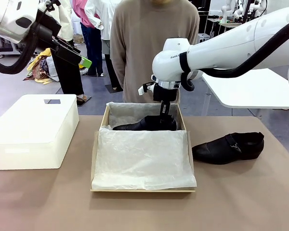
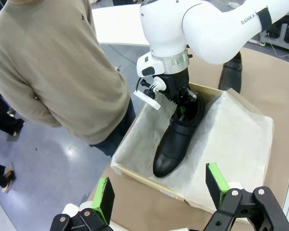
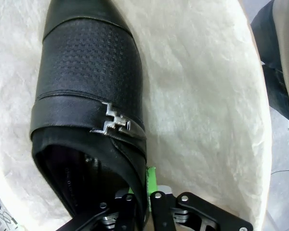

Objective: Pack the shoes into the box.
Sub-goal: Place one shoe of the Shoes into the Shoes Box.

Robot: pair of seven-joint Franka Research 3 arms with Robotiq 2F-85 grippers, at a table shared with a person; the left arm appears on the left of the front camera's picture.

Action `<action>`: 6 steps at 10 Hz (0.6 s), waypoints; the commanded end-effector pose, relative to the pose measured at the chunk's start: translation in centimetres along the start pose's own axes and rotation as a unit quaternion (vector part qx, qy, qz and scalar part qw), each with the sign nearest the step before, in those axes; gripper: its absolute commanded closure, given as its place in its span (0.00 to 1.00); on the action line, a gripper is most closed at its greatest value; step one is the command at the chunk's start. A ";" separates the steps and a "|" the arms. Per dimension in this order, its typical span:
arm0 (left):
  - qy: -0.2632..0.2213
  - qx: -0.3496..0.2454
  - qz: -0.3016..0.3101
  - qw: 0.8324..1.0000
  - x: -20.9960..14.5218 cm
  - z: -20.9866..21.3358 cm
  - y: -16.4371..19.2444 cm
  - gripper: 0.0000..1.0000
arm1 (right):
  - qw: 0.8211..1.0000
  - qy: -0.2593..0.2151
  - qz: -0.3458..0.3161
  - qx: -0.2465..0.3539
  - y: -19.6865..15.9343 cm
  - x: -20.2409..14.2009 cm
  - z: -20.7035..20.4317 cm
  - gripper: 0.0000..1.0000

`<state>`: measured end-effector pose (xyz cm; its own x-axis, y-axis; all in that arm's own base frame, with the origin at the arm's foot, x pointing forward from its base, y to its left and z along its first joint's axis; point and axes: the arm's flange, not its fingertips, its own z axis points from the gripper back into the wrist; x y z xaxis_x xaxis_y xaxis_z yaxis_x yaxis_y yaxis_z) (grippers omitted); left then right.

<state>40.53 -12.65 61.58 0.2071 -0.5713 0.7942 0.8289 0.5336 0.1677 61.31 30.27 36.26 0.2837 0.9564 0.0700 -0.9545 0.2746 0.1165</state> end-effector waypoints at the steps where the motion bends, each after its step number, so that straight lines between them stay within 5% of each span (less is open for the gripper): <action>1: -0.009 -0.008 -0.006 1.000 -0.2 -0.1 0.3 0.00 | 1.000 -0.011 0.015 0.009 0.2 -0.3 0.9 0.59; 4: -0.009 -0.008 -0.006 1.000 -0.2 -0.1 0.3 0.00 | 1.000 -0.023 0.016 0.014 0.8 -0.4 2.6 0.02; 6: -0.009 -0.008 -0.006 1.000 -0.2 -0.1 0.3 0.00 | 0.999 -0.027 0.024 0.012 1.7 -0.5 4.4 0.00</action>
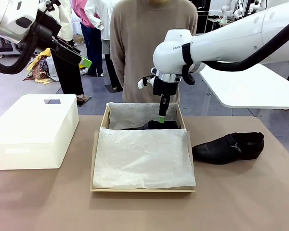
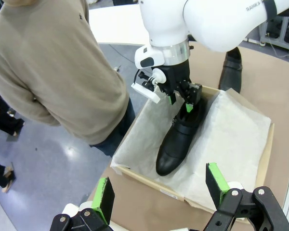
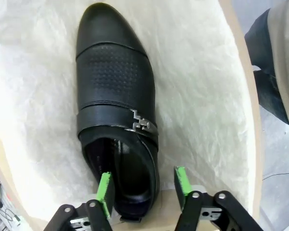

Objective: Pack the shoes into the box.
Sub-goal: Place one shoe of the Shoes into the Shoes Box, then place the other shoe of the Shoes into the Shoes Box.

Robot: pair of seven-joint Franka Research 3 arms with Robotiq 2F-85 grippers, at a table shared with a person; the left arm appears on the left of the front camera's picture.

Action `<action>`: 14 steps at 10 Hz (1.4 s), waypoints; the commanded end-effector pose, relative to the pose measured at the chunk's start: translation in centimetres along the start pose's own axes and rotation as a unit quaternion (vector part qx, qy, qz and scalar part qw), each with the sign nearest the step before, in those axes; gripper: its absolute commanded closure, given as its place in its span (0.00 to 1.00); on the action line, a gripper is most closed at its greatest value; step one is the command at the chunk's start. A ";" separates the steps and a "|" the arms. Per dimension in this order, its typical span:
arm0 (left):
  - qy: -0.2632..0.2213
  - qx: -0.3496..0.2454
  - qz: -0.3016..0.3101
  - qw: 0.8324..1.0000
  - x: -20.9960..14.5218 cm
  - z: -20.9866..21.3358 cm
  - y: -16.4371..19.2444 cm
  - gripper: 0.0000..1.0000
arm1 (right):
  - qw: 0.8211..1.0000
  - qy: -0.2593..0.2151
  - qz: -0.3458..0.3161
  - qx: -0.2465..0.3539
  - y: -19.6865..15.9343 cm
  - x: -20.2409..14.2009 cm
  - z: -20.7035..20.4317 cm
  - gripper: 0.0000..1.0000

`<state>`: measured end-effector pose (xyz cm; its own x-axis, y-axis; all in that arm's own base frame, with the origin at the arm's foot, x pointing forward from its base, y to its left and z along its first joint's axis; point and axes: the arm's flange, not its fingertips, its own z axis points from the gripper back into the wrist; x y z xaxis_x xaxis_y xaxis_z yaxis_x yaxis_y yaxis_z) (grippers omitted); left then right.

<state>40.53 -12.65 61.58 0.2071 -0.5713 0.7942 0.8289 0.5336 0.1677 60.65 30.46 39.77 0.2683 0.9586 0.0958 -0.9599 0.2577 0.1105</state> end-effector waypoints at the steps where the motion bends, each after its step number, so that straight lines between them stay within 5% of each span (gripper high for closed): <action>1: -0.009 -0.008 -0.006 1.000 -0.2 -0.1 0.3 0.00 | 1.000 -0.017 0.019 0.010 1.2 -0.7 1.7 0.00; 6: -0.009 -0.008 -0.006 1.000 -0.2 -0.1 0.3 0.00 | 0.999 -0.029 0.012 -0.019 2.6 -2.8 4.2 0.00; 8: -0.009 -0.008 -0.006 1.000 -0.2 -0.1 0.3 0.00 | 1.000 -0.011 0.012 -0.013 1.7 -0.3 4.0 0.00; 14: -0.009 -0.008 -0.006 1.000 -0.2 -0.1 0.3 0.00 | 0.998 0.002 0.035 -0.050 3.5 -6.3 11.4 0.00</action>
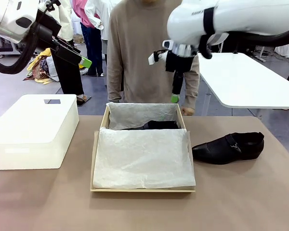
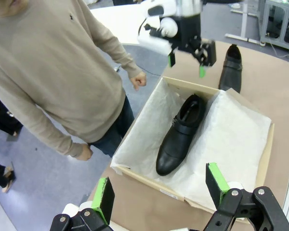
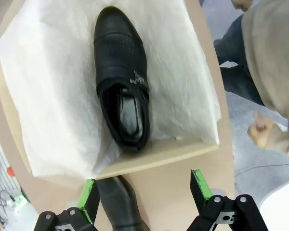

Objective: Pack the shoes into the box.
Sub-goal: Place the other shoe of the Shoes into the Shoes Box.

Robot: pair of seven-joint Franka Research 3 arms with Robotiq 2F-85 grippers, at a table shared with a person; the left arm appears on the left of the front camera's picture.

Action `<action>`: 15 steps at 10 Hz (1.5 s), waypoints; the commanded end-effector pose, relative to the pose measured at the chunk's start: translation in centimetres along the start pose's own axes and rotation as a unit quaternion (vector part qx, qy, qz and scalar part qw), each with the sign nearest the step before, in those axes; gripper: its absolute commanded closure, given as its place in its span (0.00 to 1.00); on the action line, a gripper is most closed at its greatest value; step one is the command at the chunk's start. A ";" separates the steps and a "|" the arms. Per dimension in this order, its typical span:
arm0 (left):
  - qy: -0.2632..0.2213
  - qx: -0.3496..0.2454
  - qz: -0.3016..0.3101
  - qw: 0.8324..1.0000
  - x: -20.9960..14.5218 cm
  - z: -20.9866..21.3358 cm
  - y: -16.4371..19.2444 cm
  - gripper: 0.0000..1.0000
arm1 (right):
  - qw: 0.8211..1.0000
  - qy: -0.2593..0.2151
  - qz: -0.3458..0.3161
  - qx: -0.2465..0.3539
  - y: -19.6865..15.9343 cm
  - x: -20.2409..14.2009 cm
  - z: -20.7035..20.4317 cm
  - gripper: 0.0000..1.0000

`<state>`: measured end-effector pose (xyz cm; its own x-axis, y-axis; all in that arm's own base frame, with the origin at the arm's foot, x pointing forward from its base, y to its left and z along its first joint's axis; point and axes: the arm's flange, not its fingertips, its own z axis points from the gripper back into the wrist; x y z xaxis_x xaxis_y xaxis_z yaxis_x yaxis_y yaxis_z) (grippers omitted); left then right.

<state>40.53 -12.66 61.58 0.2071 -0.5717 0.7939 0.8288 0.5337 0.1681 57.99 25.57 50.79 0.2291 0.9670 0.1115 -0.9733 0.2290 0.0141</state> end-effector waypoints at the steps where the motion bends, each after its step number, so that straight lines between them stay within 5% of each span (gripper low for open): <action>1: -0.009 -0.008 -0.006 1.000 -0.2 -0.1 0.3 0.00 | 1.000 0.017 0.022 -0.008 1.4 -3.2 0.9 0.00; 10: -0.009 -0.008 -0.006 1.000 -0.2 -0.1 0.3 0.00 | 0.995 0.033 0.066 -0.070 2.6 -17.5 1.9 0.00; 15: -0.009 -0.008 -0.006 1.000 -0.2 -0.1 0.3 0.00 | 0.997 0.034 0.060 -0.042 1.1 -19.4 -1.0 0.00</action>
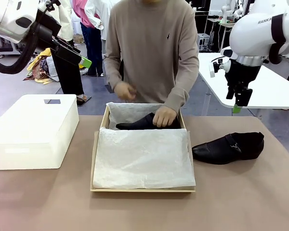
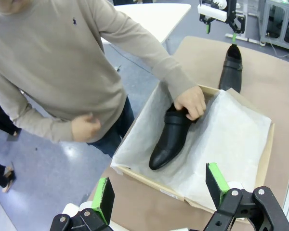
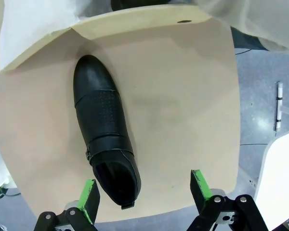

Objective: Pack the shoes into the box.
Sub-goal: Place the other shoe of the Shoes into the Shoes Box.

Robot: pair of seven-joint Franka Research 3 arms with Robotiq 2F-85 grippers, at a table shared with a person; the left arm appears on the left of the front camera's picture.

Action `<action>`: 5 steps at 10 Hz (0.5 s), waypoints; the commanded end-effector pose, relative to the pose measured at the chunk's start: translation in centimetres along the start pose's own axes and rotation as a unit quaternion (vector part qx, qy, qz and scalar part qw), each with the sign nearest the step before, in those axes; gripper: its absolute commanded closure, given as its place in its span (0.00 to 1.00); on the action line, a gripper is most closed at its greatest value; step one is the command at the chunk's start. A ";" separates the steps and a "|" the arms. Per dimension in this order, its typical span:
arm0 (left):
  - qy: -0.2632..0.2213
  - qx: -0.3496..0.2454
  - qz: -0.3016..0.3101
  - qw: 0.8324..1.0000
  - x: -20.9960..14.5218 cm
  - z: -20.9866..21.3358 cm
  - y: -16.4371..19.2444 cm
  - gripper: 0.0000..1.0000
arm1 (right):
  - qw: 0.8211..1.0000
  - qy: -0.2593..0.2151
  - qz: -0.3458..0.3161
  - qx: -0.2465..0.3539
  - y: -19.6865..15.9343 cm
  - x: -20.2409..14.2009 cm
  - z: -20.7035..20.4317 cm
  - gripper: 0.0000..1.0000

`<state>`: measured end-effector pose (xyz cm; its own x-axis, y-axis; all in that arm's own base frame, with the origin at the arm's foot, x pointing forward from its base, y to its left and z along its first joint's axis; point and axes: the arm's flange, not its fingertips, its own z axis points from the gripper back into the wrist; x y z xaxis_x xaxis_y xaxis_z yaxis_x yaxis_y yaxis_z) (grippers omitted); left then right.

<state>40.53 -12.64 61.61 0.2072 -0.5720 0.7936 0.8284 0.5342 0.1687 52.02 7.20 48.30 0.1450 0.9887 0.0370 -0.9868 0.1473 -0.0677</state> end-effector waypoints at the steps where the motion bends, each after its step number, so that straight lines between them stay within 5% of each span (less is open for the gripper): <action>1: -0.010 -0.008 -0.006 1.000 -0.2 -0.1 0.3 0.00 | 1.000 -0.001 0.000 -0.006 0.1 0.0 0.7 0.00; 5: -0.010 -0.008 -0.006 1.000 -0.2 -0.1 0.3 0.00 | 1.000 -0.001 0.000 -0.006 0.1 0.0 0.7 0.00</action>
<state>40.53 -12.64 61.61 0.2073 -0.5721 0.7936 0.8284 0.5342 0.1687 51.97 7.23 48.71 0.1451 0.9886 0.0394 -0.9862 0.1477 -0.0749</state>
